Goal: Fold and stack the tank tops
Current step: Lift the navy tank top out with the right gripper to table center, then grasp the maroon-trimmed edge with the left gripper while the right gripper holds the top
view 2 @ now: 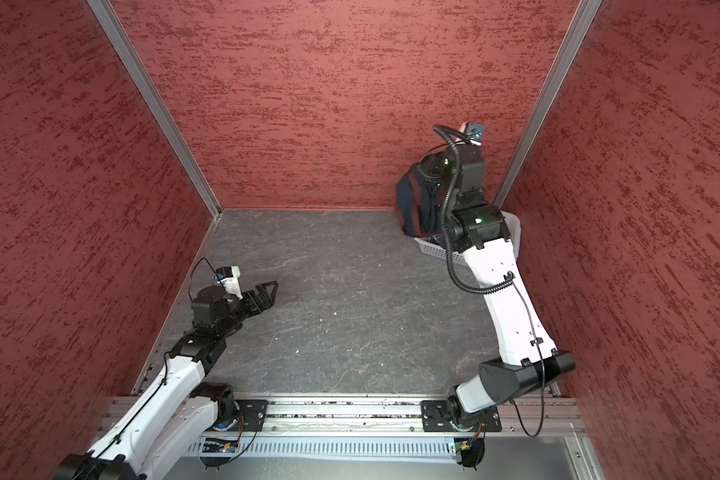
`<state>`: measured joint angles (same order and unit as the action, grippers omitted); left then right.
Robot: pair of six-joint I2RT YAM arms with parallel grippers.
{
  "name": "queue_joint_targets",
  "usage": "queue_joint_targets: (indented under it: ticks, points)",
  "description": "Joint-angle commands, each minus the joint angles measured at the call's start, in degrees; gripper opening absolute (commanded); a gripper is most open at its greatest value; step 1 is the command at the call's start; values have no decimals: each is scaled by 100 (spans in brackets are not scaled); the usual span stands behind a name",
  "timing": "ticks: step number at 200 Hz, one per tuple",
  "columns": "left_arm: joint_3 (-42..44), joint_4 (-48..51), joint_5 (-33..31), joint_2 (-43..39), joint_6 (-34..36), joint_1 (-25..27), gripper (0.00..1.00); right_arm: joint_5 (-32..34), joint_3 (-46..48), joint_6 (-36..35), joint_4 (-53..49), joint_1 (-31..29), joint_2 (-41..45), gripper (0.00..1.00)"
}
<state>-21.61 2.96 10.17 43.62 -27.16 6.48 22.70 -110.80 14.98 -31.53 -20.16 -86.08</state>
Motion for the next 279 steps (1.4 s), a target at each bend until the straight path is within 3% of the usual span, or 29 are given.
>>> queue_joint_targets:
  ticks: [1, 32, 66, 73, 94, 126, 162, 184, 226, 265, 279]
  points:
    - [73, 35, -304, -178, 92, 37, 100, 242, -109, -237, 104, -813, -100, 0]
    - [139, 97, -577, -367, 79, 38, 100, 120, 254, 99, 5, -1684, -450, 0]
    - [122, 291, -981, -348, 52, 29, 100, -664, 1661, 922, 742, -1873, -827, 0]
    - [122, 339, -1083, -331, 38, 32, 100, -814, 1919, 1101, 923, -1885, -893, 8]
    - [96, 458, -1333, -204, 0, 14, 99, -1341, 2422, 1469, 1218, -1882, -1177, 64]
    - [-299, 814, -1160, 461, 51, 352, 100, -988, 2457, 1181, 623, -1840, -1147, 83]
    - [-1534, 1828, -1567, 1538, 16, 2060, 100, -1496, 3799, 1265, 940, -1626, -328, 83]
    - [-1849, 1987, -1558, 2184, -239, 2661, 100, -2088, 4747, 1558, 1502, -1633, -97, 80]
    - [-2305, 1884, -1296, 3487, -240, 3012, 96, -3140, 5894, 2152, 2817, -1699, -220, 76]
    - [-2693, 1917, -1401, 4362, -336, 2966, 84, -3609, 5932, 2301, 3481, -1820, -825, 71]
    - [-2682, 1721, -1292, 4477, -391, 2868, 74, -3638, 5764, 2211, 3472, -1838, -1099, 66]
